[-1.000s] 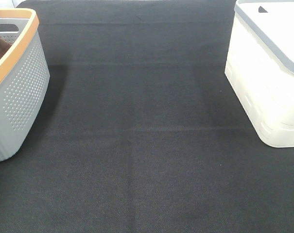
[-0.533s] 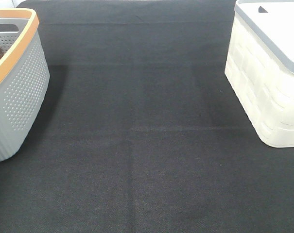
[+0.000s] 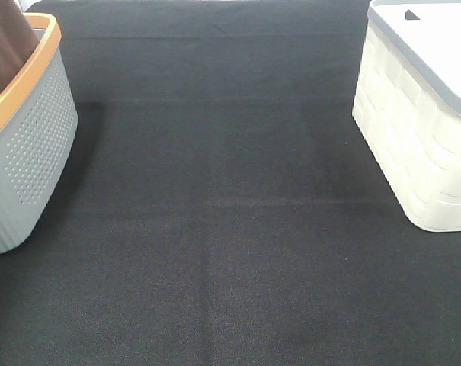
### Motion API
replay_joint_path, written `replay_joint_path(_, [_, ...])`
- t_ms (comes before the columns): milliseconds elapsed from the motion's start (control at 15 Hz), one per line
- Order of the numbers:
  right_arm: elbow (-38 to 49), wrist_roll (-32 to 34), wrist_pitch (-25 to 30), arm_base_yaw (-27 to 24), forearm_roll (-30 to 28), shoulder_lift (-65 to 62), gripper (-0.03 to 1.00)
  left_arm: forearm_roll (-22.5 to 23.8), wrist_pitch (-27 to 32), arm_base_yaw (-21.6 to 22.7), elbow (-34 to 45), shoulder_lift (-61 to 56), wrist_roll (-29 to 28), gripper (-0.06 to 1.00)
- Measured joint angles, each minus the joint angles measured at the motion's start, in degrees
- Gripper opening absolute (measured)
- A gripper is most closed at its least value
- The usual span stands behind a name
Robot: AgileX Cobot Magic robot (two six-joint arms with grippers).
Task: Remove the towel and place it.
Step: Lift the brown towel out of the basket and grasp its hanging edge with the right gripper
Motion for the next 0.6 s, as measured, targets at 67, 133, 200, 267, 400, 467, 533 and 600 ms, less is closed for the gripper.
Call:
replay_joint_path(67, [0.0,0.0,0.0,0.0,1.78,0.0,0.76,-1.03,-1.78,-1.15,0.0,-0.69,0.97,0.0])
replay_joint_path(133, [0.0,0.0,0.0,0.0,4.3,0.0,0.76,-1.95,-3.32,-2.46,0.0,-0.97,1.43,0.0])
replay_joint_path(200, [0.0,0.0,0.0,0.0,6.59,0.0,0.76,-2.58,-4.98,-4.13,0.0,-1.03,1.66,0.0])
replay_joint_path(267, [0.0,-0.11,-0.11,0.0,8.71,0.0,0.76,-2.92,-6.3,-6.36,0.0,-1.03,2.35,0.0])
replay_joint_path(400, [-0.11,-2.12,-1.38,0.0,13.41,1.72,0.76,-3.21,-8.65,-10.71,0.0,-1.03,2.92,0.0])
replay_joint_path(467, [-0.17,-4.47,-2.98,0.0,17.76,4.13,0.76,-3.32,-9.91,-13.01,0.0,-1.03,2.92,0.0])
replay_joint_path(533, [-0.17,-7.96,-4.35,0.0,22.17,6.82,0.76,-3.32,-10.83,-15.01,0.0,-1.03,2.98,0.0])
replay_joint_path(600, [-0.17,-12.89,-6.25,0.0,28.02,10.6,0.76,-3.32,-11.63,-16.56,0.0,-1.03,2.98,0.0])
